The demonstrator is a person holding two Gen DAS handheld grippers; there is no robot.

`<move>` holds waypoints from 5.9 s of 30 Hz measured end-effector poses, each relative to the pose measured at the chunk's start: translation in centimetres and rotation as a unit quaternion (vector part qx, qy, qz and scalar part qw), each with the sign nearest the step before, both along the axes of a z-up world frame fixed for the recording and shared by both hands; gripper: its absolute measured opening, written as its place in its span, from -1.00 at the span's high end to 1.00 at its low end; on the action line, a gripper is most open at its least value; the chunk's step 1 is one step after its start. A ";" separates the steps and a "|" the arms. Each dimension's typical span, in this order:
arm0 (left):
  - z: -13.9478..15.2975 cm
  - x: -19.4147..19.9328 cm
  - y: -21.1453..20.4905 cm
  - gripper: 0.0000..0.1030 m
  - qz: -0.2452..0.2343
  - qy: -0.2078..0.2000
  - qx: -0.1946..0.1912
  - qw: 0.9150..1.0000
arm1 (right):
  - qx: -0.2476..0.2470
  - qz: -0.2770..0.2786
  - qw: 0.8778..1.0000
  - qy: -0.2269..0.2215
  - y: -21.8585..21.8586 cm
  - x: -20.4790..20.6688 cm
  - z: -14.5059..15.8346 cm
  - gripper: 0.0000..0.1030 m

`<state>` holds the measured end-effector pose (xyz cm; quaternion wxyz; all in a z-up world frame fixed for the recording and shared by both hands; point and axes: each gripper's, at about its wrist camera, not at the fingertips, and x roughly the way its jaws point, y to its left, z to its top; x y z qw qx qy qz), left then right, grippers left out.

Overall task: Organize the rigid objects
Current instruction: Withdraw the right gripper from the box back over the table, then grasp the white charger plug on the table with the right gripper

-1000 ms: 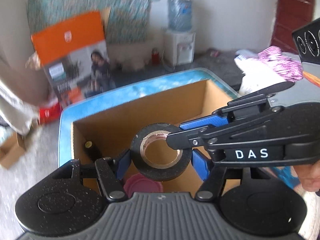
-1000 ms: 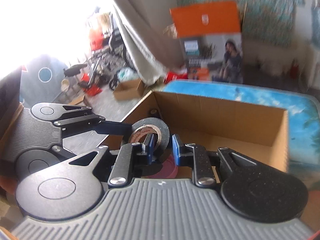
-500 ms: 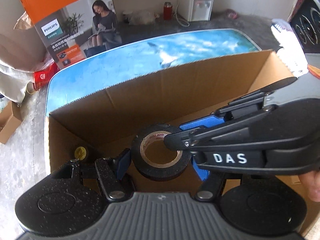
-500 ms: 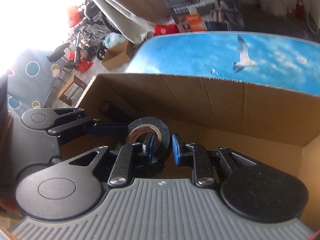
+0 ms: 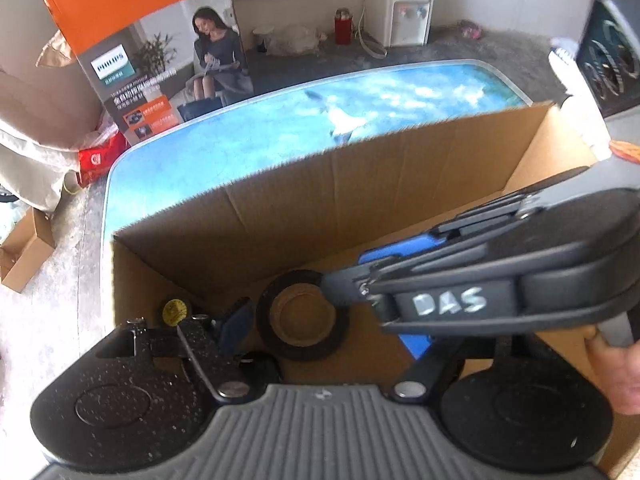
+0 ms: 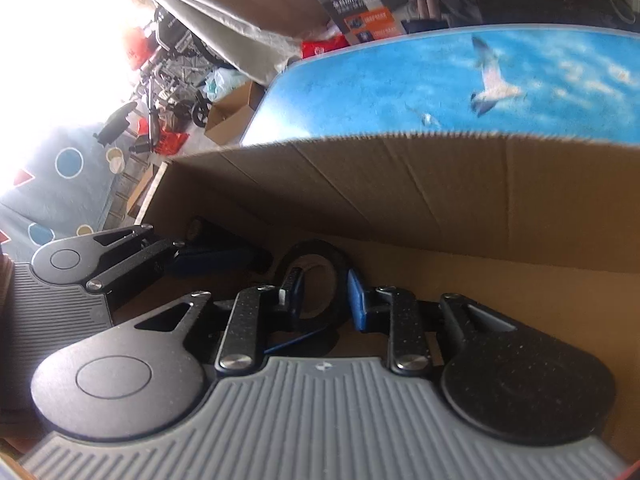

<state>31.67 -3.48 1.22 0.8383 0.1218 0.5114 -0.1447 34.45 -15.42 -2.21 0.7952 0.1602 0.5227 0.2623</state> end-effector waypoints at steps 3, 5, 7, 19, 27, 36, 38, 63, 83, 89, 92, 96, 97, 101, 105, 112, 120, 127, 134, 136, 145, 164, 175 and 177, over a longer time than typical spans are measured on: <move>2.4 -1.6 0.3 -0.58 -0.002 -0.029 -0.020 0.999 | 0.017 -0.014 0.999 -0.038 -1.3 -2.1 3.0 0.40; 4.6 -3.3 0.8 -0.70 -0.010 -0.056 -0.042 0.998 | 0.036 -0.031 0.996 -0.074 -2.8 -4.4 5.4 0.18; 6.7 -5.3 1.1 -0.77 -0.022 -0.084 -0.060 0.994 | 0.055 -0.054 0.991 -0.113 -4.5 -7.5 7.8 0.01; 12.5 -19.3 2.8 -0.90 0.016 -0.213 -0.113 0.970 | 0.048 -0.147 0.949 -0.276 -11.1 -30.0 12.6 -0.98; 7.3 -25.6 2.2 -0.91 0.055 -0.158 -0.120 0.979 | -0.073 -0.139 0.944 -0.289 -9.6 -37.0 9.4 -0.98; 5.1 -29.2 1.0 -1.00 0.068 -0.147 -0.133 0.978 | -0.178 -0.186 0.923 -0.287 -9.2 -39.2 7.3 -0.98; 5.0 -29.5 0.4 -1.00 0.063 -0.150 -0.128 0.978 | -0.192 -0.195 0.917 -0.290 -9.3 -39.4 6.9 -0.98; 3.6 -27.9 -2.8 -1.00 0.011 -0.155 -0.211 0.965 | -0.225 -0.216 0.909 -0.277 -12.7 -38.1 5.0 -0.98; 1.5 -30.4 -0.7 -1.00 -0.047 -0.195 -0.213 0.956 | -0.173 -0.191 0.913 -0.317 -10.4 -40.3 6.3 -0.98; -0.3 -30.5 -1.5 -1.00 -0.065 -0.214 -0.139 0.965 | -0.110 -0.180 0.937 -0.279 -9.9 -38.6 5.2 -0.98; -1.0 -30.1 -1.8 -1.00 -0.082 -0.219 -0.139 0.962 | -0.074 -0.163 0.949 -0.259 -9.2 -37.5 4.6 -0.98; -1.9 -29.5 -2.4 -0.97 -0.102 -0.229 -0.131 0.959 | -0.050 -0.155 0.954 -0.253 -8.2 -36.3 3.9 -0.98; -2.2 -29.3 -2.6 -0.94 -0.107 -0.230 -0.129 0.959 | -0.043 -0.156 0.955 -0.249 -8.0 -35.9 3.6 -0.97; -3.1 -28.8 -3.7 -0.69 -0.126 -0.230 -0.122 0.957 | 0.000 -0.152 0.964 -0.218 -8.0 -33.8 2.4 -0.89; -4.2 -27.9 -4.8 -0.40 -0.131 -0.221 -0.099 0.961 | 0.030 -0.149 0.971 -0.184 -8.6 -31.9 1.1 -0.55; -5.1 -26.2 -5.3 -0.10 -0.107 -0.210 -0.088 0.968 | 0.073 -0.123 0.982 -0.127 -8.7 -28.8 -1.2 -0.01; -5.2 -25.2 -5.5 -0.03 -0.088 -0.207 -0.079 0.971 | 0.098 -0.105 0.986 -0.087 -8.6 -26.3 -3.4 0.23; -5.3 -24.5 -4.8 -0.04 -0.078 -0.181 -0.106 0.975 | 0.098 -0.101 0.988 -0.064 -8.2 -25.6 -4.0 0.37; -5.3 -24.9 -4.5 -0.05 -0.092 -0.165 -0.148 0.971 | 0.089 -0.109 0.988 -0.057 -8.8 -26.2 -3.5 0.37; -5.3 -25.0 -4.6 -0.05 -0.097 -0.158 -0.160 0.969 | 0.087 -0.115 0.988 -0.052 -9.3 -26.6 -3.4 0.37; -5.3 -26.2 -4.6 -0.08 -0.139 -0.113 -0.222 0.959 | 0.080 -0.149 0.985 -0.031 -10.5 -28.8 -3.1 0.36; -7.4 -25.3 -7.5 0.14 -0.130 -0.089 -0.140 0.978 | 0.023 -0.159 0.986 -0.035 -9.2 -28.7 -3.2 0.12; -7.4 -25.1 -8.0 0.22 -0.113 -0.096 -0.133 0.980 | 0.014 -0.158 0.987 -0.031 -8.7 -28.3 -3.8 0.09; -7.4 -25.2 -8.1 0.22 -0.111 -0.098 -0.131 0.980 | 0.014 -0.158 0.987 -0.031 -8.7 -28.3 -3.8 0.09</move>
